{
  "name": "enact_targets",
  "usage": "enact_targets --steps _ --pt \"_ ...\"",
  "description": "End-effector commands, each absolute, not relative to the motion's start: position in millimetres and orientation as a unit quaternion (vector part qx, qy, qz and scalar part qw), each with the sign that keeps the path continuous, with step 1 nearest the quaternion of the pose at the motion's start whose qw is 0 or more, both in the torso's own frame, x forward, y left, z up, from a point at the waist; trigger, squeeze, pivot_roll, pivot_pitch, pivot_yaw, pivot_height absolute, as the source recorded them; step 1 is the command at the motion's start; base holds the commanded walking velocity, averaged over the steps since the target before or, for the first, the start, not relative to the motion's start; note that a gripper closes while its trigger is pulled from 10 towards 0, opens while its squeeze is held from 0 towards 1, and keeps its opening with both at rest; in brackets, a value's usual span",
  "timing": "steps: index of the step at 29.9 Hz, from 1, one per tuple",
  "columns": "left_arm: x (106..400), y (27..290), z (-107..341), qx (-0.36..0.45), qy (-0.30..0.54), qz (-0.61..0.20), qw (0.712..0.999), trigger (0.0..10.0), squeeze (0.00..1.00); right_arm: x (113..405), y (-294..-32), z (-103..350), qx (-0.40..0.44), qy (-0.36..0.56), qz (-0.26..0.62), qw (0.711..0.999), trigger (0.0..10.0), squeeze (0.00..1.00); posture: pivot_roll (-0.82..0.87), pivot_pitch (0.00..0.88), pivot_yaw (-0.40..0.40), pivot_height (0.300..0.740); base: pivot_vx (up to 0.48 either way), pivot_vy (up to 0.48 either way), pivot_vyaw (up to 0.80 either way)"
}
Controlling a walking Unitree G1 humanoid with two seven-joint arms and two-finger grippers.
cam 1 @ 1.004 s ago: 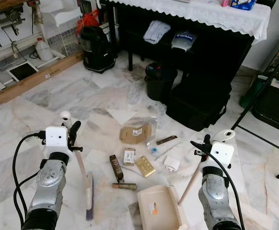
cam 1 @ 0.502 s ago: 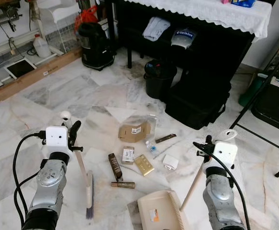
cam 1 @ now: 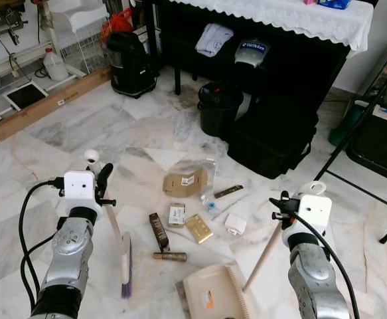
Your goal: Sweep floor
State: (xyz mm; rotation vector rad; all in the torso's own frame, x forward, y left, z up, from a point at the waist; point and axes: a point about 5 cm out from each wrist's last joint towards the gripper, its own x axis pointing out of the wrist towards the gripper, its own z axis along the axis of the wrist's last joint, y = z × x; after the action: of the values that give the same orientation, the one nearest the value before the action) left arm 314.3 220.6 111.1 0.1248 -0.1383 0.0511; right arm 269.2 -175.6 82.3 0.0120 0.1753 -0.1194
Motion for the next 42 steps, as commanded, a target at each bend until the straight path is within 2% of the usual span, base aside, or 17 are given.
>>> enact_targets --steps 1,10,19,31,39,41,42 --pt "316.5 221.9 116.2 0.066 -0.080 0.026 0.994 10.0 0.00 265.5 -172.9 83.3 0.009 0.103 -0.040 0.994 10.0 0.00 -0.08 0.114 -0.010 0.740 0.000 0.000 0.00" --pt "317.6 221.9 116.3 0.065 -0.079 0.026 0.994 10.0 0.00 249.5 -164.6 85.9 -0.016 0.178 0.057 0.982 10.0 0.00 -0.08 0.113 -0.010 0.740 0.000 0.000 0.00" --pt "319.1 222.8 117.7 0.064 -0.080 0.027 0.994 10.0 0.00 244.5 -153.0 97.7 -0.046 0.199 0.150 0.967 10.0 0.00 -0.08 0.109 -0.009 0.740 0.000 0.000 0.00" --pt "320.2 222.7 118.1 0.063 -0.080 0.026 0.995 10.0 0.00 242.7 -150.2 99.2 -0.070 0.214 0.195 0.955 10.0 0.00 -0.07 0.104 -0.006 0.740 0.000 0.000 0.00" --pt "320.9 221.6 118.5 0.063 -0.080 0.023 0.995 10.0 0.00 246.0 -152.6 100.6 -0.079 0.209 0.185 0.957 10.0 0.00 -0.07 0.103 -0.004 0.740 0.000 0.000 0.00" --pt "321.4 221.7 119.1 0.063 -0.082 0.024 0.994 10.0 0.00 261.6 -161.8 113.1 -0.085 0.143 0.104 0.981 10.0 0.00 -0.07 0.107 -0.002 0.740 0.000 0.000 0.00" --pt "321.4 221.7 119.1 0.063 -0.082 0.024 0.994 10.0 0.00 261.6 -161.8 113.1 -0.085 0.143 0.104 0.981 10.0 0.00 -0.07 0.107 -0.002 0.740 0.000 0.000 0.00"
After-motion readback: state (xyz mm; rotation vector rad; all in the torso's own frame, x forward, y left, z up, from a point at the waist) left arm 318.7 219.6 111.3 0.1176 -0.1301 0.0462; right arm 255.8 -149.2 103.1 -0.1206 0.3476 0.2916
